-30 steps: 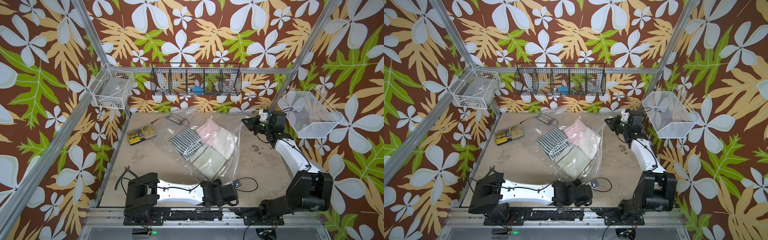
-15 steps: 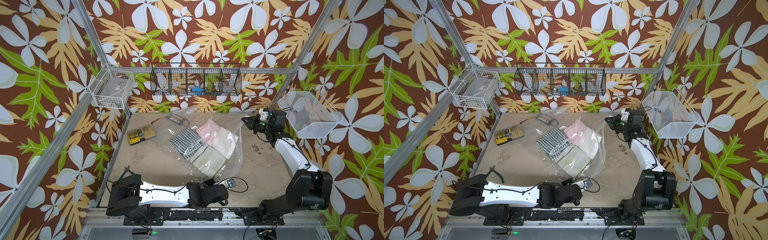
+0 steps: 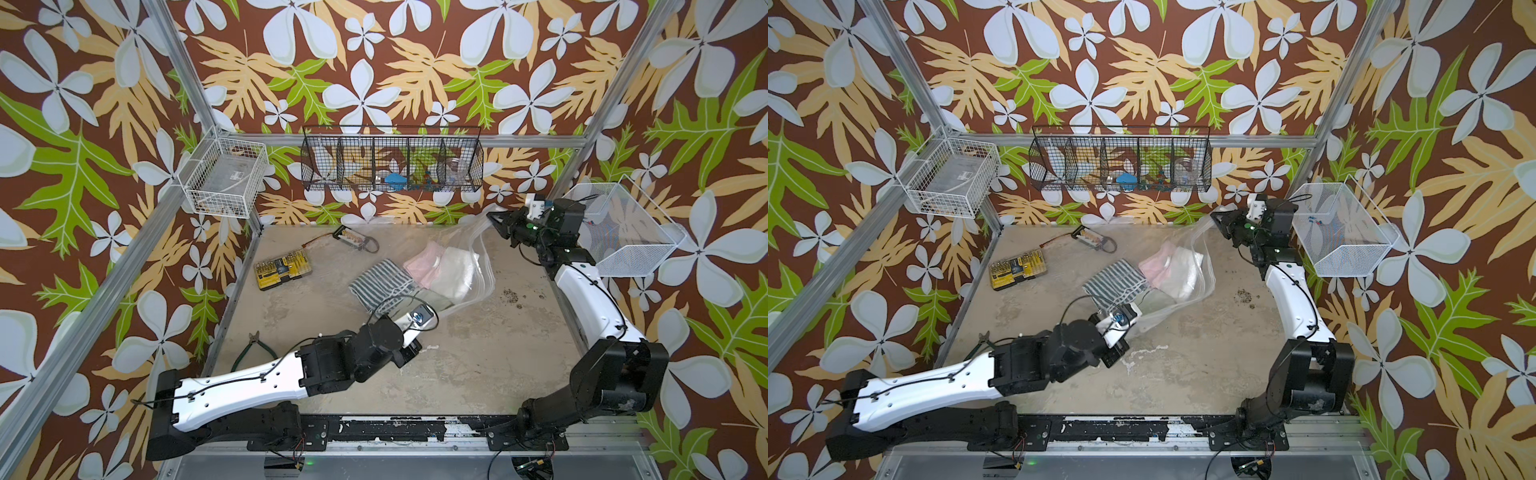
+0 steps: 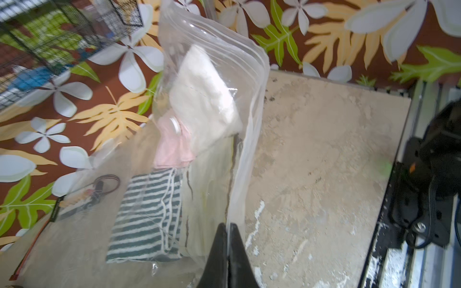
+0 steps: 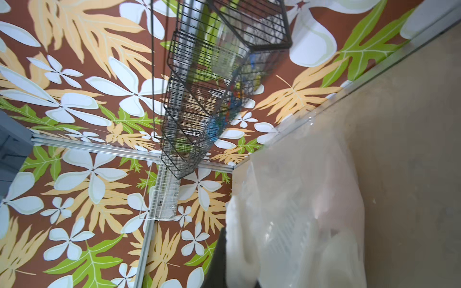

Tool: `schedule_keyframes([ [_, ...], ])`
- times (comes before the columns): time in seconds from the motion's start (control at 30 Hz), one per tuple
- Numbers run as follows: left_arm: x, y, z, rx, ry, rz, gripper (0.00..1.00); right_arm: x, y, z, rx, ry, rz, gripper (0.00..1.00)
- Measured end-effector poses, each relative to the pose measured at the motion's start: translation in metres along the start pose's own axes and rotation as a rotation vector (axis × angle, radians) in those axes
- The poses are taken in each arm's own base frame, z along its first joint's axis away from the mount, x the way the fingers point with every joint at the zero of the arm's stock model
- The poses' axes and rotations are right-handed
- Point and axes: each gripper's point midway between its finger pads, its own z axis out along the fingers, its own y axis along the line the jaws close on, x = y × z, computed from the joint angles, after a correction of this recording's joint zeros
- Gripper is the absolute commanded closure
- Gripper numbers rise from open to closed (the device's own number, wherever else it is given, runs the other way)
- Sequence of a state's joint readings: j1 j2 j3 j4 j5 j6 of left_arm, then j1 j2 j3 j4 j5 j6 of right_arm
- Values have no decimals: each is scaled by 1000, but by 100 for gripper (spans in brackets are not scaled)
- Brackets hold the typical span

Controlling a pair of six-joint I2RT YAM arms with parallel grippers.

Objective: Place the folded towel into the vacuum bag
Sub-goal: Adjust the vacuum bag at the center of the board.

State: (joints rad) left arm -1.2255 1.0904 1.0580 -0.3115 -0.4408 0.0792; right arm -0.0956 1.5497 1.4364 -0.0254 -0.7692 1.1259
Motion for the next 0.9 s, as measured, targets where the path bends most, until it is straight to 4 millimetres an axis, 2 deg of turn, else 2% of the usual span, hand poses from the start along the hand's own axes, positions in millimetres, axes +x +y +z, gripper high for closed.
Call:
schedule_keyframes([
  [0.07,-16,9,-7,-10,-23,-9,100,-8,18,-1,-25,-9,-10,100],
  [0.13,-22,7,-10,15,-29,2,100,-10,29,-3,-43,-13,-25,100],
  [0.23,-22,8,-13,19,-11,13,100,-10,28,-5,-38,-14,-21,100],
  [0.33,-32,16,-20,4,-20,10,100,-8,26,-7,-22,-7,1,100],
  [0.43,-47,24,-28,-13,-53,0,100,-16,33,-16,-27,-31,-8,100],
  [0.5,-49,27,-30,-22,-60,7,100,-24,30,-24,-21,-56,-7,100],
  [0.6,-40,28,-30,-26,-46,10,100,-25,9,-32,18,-79,21,100],
  [0.77,-16,27,-30,-24,-5,-17,100,-6,-42,-43,106,-70,85,100],
  [0.83,-14,28,-33,-22,-7,-35,100,-5,-62,-50,146,-80,119,100],
  [0.9,-15,27,-34,-15,-13,-54,100,-8,-72,-56,173,-98,138,100],
])
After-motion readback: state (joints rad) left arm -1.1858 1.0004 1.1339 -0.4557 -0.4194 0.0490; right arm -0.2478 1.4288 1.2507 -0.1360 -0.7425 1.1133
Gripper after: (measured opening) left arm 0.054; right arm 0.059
